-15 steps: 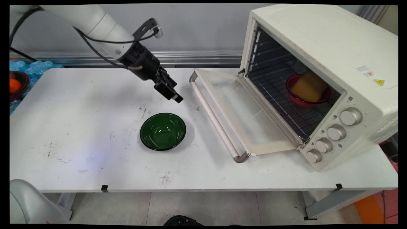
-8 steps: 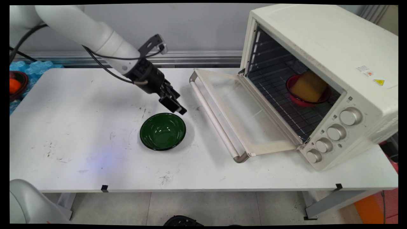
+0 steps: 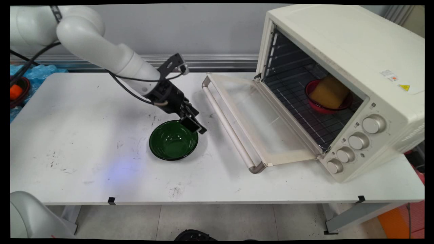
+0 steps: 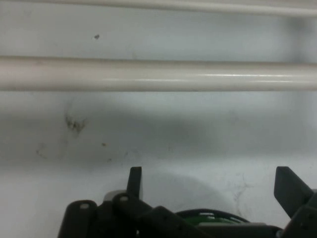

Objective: Close the oven

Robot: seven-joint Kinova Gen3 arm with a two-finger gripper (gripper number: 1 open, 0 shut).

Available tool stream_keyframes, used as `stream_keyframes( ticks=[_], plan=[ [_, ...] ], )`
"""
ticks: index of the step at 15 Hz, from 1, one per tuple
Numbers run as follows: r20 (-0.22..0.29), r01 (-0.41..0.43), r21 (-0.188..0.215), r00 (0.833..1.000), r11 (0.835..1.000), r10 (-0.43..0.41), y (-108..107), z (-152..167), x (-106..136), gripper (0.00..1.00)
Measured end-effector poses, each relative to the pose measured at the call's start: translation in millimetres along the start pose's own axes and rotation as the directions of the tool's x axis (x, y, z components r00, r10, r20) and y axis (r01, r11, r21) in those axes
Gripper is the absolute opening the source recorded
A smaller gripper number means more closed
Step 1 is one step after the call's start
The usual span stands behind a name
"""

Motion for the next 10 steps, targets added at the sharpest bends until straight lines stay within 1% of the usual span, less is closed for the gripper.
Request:
stream_keyframes(
  ticks=[2, 3, 10],
  plan=[
    [0.001, -0.002, 0.002, 1.000, 1.000, 0.002, 3, 9, -1, 1.00],
    [-0.002, -0.003, 0.003, 1.000, 1.000, 0.003, 4, 14, -1, 0.00],
    [-0.019, 0.002, 0.016, 1.000, 1.000, -0.002, 11, 42, 0, 0.00]
  ],
)
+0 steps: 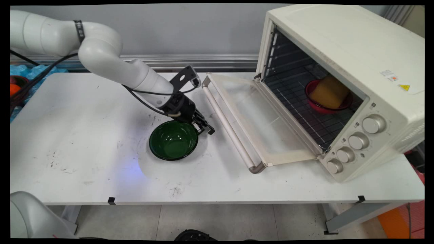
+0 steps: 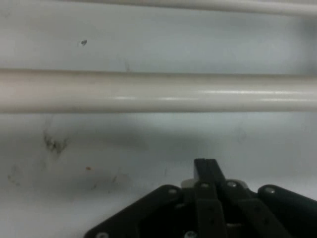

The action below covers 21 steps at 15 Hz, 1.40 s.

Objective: Close the oven

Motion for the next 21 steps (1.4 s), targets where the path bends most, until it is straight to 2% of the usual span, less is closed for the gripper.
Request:
stream_keyframes(
  ticks=[10, 21],
  plan=[
    [-0.046, 0.029, 0.020, 0.999, 0.999, -0.028, 5, 23, 8, 0.00],
    [-0.096, 0.017, 0.018, 0.995, 1.000, -0.015, 5, 24, 21, 0.00]
  ],
)
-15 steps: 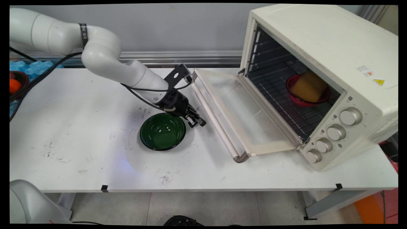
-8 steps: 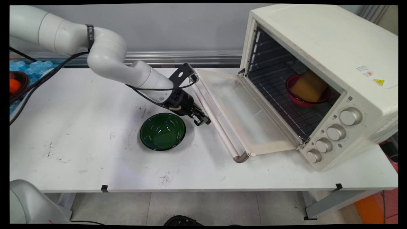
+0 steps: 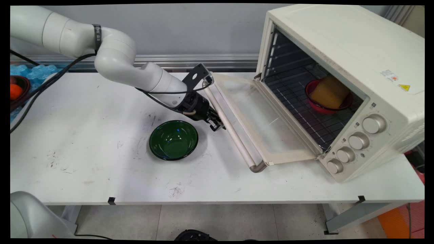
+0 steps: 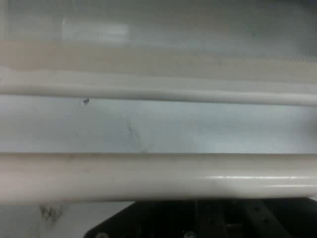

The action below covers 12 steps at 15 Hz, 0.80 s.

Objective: Close the oven

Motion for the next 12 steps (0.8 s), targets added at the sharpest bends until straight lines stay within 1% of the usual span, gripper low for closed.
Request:
stream_keyframes(
  ticks=[7, 12],
  plan=[
    [-0.046, -0.014, 0.000, 0.999, 1.000, 0.014, -1, -6, 14, 0.00],
    [-0.085, -0.028, -0.001, 0.996, 1.000, 0.028, -4, -12, 29, 0.00]
  ],
)
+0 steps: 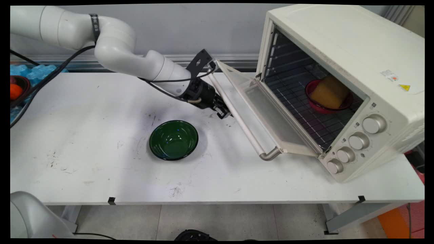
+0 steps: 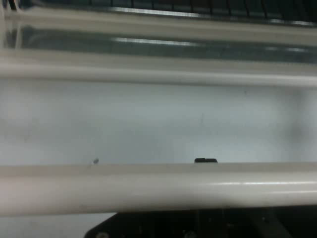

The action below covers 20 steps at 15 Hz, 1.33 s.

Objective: Close the oven

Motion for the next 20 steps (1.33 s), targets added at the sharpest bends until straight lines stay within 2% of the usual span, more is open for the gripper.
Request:
stream_keyframes(
  ticks=[11, 20],
  plan=[
    [-0.076, -0.018, 0.001, 0.997, 1.000, 0.018, -6, -3, 36, 0.00],
    [-0.151, -0.029, -0.005, 0.988, 1.000, 0.028, -6, 5, 77, 0.00]
  ],
)
